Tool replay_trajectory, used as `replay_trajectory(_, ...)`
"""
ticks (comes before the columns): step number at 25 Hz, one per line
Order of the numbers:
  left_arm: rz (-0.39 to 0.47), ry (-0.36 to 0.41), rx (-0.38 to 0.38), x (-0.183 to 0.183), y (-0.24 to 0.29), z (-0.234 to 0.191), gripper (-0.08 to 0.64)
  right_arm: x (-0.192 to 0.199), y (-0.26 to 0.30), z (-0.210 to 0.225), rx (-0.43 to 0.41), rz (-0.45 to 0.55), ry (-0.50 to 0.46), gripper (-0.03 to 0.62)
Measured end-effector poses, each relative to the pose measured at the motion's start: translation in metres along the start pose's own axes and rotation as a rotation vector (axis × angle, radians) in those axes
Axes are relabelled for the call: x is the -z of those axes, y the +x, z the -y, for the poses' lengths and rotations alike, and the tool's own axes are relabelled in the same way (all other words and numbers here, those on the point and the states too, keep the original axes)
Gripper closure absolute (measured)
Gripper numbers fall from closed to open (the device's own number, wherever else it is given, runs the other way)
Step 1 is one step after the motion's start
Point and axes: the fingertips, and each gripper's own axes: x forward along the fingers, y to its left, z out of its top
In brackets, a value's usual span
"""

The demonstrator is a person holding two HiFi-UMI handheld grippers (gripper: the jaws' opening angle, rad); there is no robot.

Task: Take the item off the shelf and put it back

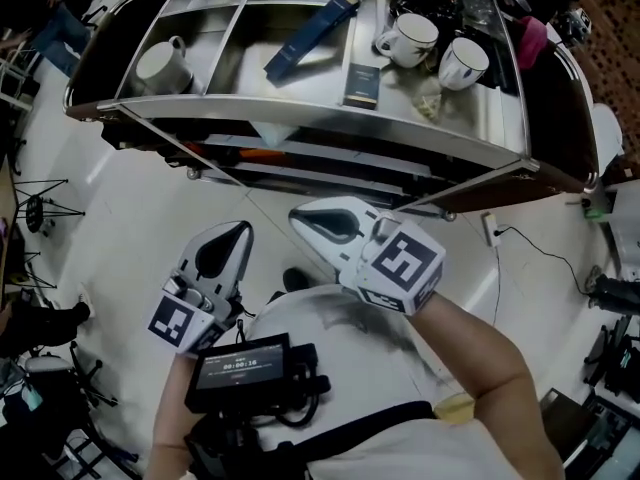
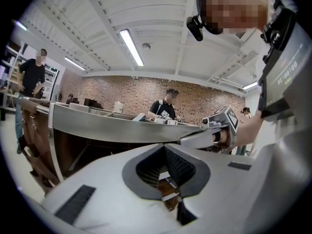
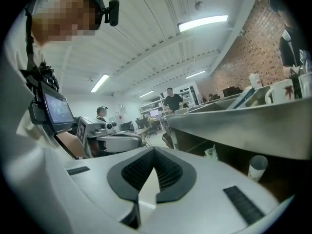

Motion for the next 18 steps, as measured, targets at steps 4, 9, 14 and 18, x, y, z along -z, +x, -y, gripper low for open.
replay_trajectory(4, 0.028, 0.001, -0.001, -0.012, 0.000, 0.002, 0.551, -0.015, -0.002, -0.008, -0.016, 0.018, -0.020, 0.588)
replay_trajectory(9, 0.057, 0.014, -0.005, -0.027, -0.001, 0.004, 0.551, -0.033, -0.006, -0.019, -0.043, 0.042, -0.037, 0.588)
replay_trajectory(14, 0.068, 0.040, -0.008, -0.034, -0.002, 0.009, 0.551, -0.043, -0.010, -0.022, -0.048, 0.084, -0.065, 0.588)
replay_trajectory(18, 0.062, 0.042, -0.009, -0.030, -0.003, 0.016, 0.551, -0.042, -0.015, -0.025, -0.047, 0.083, -0.061, 0.589)
